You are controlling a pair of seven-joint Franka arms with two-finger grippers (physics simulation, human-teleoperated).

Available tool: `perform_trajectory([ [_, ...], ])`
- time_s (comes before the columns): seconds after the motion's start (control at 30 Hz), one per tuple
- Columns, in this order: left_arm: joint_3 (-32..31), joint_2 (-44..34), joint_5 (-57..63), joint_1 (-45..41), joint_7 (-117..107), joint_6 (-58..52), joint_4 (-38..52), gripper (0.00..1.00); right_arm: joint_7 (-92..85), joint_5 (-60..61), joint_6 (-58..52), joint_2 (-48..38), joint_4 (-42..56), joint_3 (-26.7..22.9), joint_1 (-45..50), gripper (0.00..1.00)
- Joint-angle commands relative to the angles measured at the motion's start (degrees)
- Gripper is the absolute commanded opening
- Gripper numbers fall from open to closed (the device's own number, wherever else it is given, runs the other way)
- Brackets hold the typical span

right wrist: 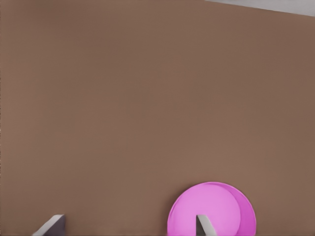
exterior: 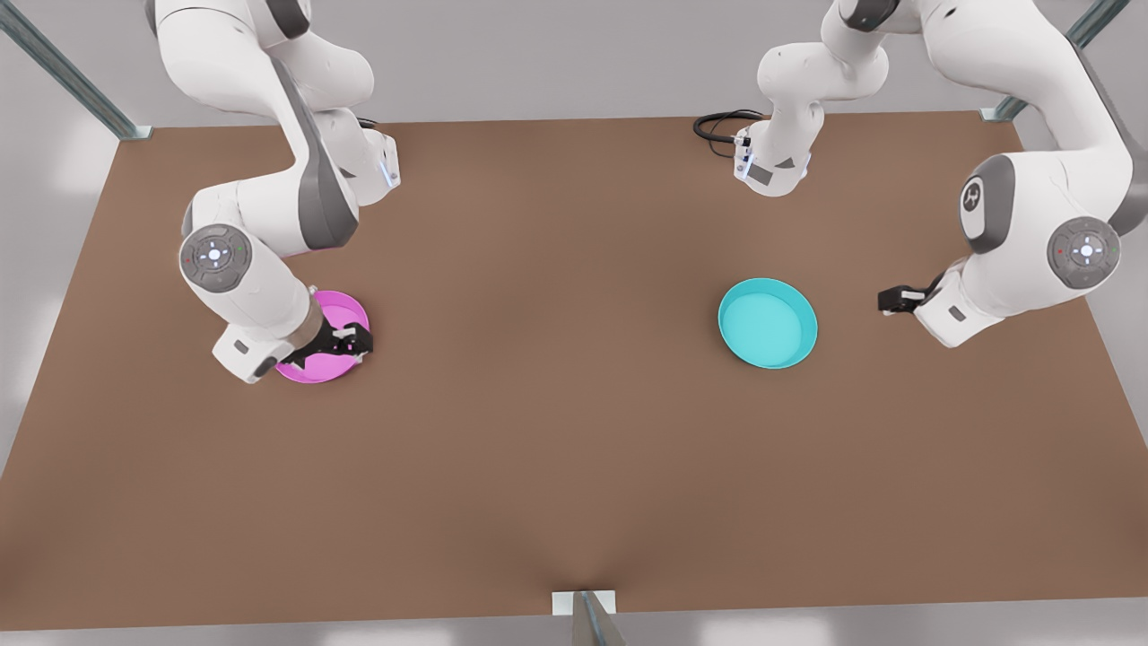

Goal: Flip the blue plate over with the left arm, and stack the pink plate on top of the blue plate with the right arm

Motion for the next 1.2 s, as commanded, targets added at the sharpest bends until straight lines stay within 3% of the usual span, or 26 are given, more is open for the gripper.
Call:
perform_trajectory([
  [0.0, 0.0, 0.0, -0.6, 0.0, 0.0, 0.0, 0.0, 1.0, 0.05, 0.0, 0.0, -0.04, 0.04, 0.09, -0.06, 1.0],
  [0.13, 0.09, 3.51, -8.16, 2.54, 2.19, 5.01, -10.63, 1.0, -0.21, -0.35, 0.0, 0.4, 0.22, 0.0, 0.47, 1.0],
  [0.33, -0.44, 3.34, -15.98, 2.02, 5.01, 32.42, -33.91, 1.0, 0.67, -0.52, 0.18, 0.4, 0.39, 0.18, 4.86, 1.0],
  [0.43, -0.18, 2.9, -15.98, 4.13, 12.83, 39.37, -40.34, 1.0, 1.02, -0.44, -2.98, 0.4, 0.22, 0.26, 7.94, 1.0],
  [0.5, 1.32, 3.08, -16.07, 4.39, 17.4, 42.71, -42.45, 1.0, 7.52, -0.79, -5.1, 0.4, 0.3, 0.18, 12.95, 1.0],
  [0.7, 1.32, 3.87, -23.01, 5.89, 20.39, 50.18, -47.81, 1.0, 6.99, -0.88, -4.83, 0.32, 1.18, -0.26, 12.07, 1.0],
  [1.03, 1.32, 7.3, -25.39, 5.88, 23.73, 50.1, -47.81, 1.0, 7.78, -0.7, -5.01, 2.07, 1.71, -0.35, 10.84, 1.0],
  [1.07, 1.32, 7.65, -25.39, 5.88, 23.82, 50.1, -47.81, 0.97, 7.78, -0.7, -5.1, 1.99, 1.71, -0.35, 10.84, 1.0],
  [1.17, 1.23, 7.65, -25.3, 5.8, 23.91, 50.01, -47.72, 0.71, 7.7, -0.7, -5.1, 1.99, 1.71, -0.35, 10.84, 1.0],
])
